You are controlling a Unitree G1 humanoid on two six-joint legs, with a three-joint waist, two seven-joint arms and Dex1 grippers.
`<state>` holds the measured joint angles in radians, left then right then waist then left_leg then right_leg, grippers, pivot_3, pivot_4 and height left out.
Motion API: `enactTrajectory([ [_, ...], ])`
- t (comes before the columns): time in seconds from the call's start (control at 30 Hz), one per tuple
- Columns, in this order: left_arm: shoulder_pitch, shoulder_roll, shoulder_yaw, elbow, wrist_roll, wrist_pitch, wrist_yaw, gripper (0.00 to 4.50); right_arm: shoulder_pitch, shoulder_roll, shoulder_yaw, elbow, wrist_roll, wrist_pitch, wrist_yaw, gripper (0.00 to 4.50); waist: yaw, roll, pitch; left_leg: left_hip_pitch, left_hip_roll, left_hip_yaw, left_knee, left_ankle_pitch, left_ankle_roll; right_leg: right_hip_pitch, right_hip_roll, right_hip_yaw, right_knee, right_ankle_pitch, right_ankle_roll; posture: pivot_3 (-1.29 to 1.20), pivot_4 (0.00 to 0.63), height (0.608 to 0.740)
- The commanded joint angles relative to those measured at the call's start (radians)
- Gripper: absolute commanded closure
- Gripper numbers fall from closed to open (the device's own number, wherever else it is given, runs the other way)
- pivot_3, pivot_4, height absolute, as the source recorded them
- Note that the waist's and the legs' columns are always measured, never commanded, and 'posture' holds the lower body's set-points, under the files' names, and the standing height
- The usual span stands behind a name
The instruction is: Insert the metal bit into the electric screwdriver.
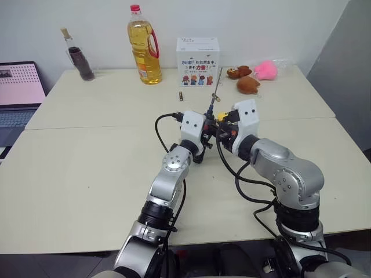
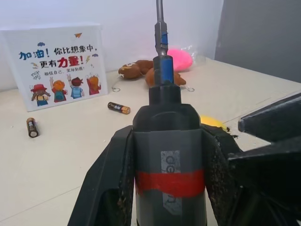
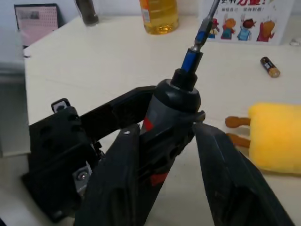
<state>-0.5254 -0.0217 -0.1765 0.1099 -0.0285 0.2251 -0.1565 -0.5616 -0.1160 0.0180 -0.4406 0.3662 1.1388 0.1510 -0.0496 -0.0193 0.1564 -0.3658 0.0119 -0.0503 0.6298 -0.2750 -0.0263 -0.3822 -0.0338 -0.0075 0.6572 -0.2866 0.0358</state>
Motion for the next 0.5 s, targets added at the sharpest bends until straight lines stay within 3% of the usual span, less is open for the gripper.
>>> enactTrajectory([
  [0.03, -0.03, 0.003, 0.014, -0.051, 0.018, -0.03, 0.013, 2.87, 0.038, -0.015, 0.021, 0.058, 0.013, 0.07, 0.019, 1.77, 0.0, 0.0, 0.0, -0.001, 0.0, 0.0, -0.001, 0.0, 0.0, -0.001, 0.0, 0.0, 0.0, 0.001, -0.003, 0.0, 0.15, 0.74],
  [0.27, -0.034, 0.011, 0.024, -0.059, 0.012, -0.028, 0.007, 2.87, 0.035, -0.057, -0.051, 0.03, 0.042, 0.056, 0.046, 0.14, 0.001, 0.0, 0.002, -0.005, 0.0, 0.0, -0.001, 0.0, 0.0, -0.005, -0.001, -0.001, 0.0, 0.0, -0.007, 0.0, 0.15, 0.74],
  [0.4, -0.028, 0.024, 0.047, -0.087, -0.019, -0.034, -0.02, 2.87, 0.025, -0.098, -0.165, 0.021, 0.092, 0.048, 0.076, 0.06, 0.001, 0.001, 0.006, -0.006, 0.0, 0.0, -0.001, 0.0, 0.0, -0.006, 0.0, -0.001, 0.0, 0.0, -0.007, 0.0, 0.15, 0.74],
  [0.5, -0.051, 0.067, 0.096, -0.109, -0.072, -0.033, -0.074, 2.87, -0.013, -0.088, -0.33, 0.035, 0.187, 0.023, 0.09, 0.06, 0.005, 0.001, 0.01, -0.01, 0.0, -0.001, 0.0, 0.0, 0.0, -0.008, 0.0, -0.001, 0.0, 0.0, -0.008, 0.0, 0.15, 0.74],
])
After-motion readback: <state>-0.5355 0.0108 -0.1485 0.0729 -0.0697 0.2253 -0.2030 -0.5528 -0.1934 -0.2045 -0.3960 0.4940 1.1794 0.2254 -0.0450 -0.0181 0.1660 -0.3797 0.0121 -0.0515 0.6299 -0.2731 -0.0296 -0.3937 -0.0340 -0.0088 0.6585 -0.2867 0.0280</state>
